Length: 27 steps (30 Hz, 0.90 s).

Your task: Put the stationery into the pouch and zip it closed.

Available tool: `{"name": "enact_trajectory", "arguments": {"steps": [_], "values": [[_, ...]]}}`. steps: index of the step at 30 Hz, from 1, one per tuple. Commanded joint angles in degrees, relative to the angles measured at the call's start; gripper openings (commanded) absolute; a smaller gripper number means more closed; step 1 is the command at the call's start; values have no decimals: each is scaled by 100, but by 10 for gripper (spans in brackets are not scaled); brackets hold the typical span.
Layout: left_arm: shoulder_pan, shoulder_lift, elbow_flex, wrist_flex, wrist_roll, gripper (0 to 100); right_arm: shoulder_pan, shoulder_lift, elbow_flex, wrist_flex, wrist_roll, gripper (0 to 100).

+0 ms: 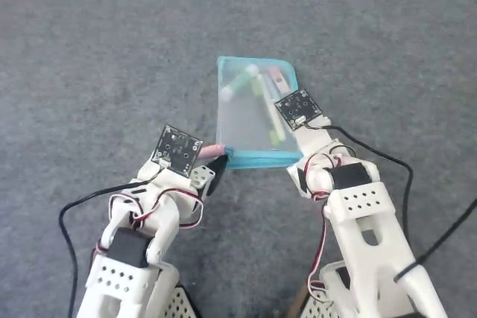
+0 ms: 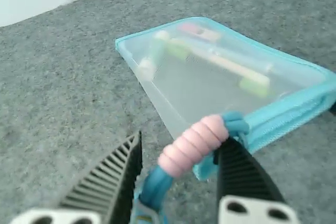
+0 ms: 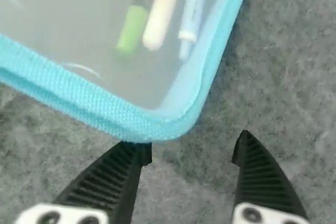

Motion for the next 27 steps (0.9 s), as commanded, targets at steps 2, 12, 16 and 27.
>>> {"name": "enact_trajectory", "arguments": {"steps": [2,12,16,27], "values": [[18,18,-101,0,88,321,-31,-119,-202,31,-70,245],[-343,9,-189,105,-290,327,-4,-110,-193,13,-70,245],[870,9,-189,686,-756,327,-31,-75,-193,13,-70,245],[-176,9,-207,273,-642,308,-22,-66,-193,4,-70,245]]}}
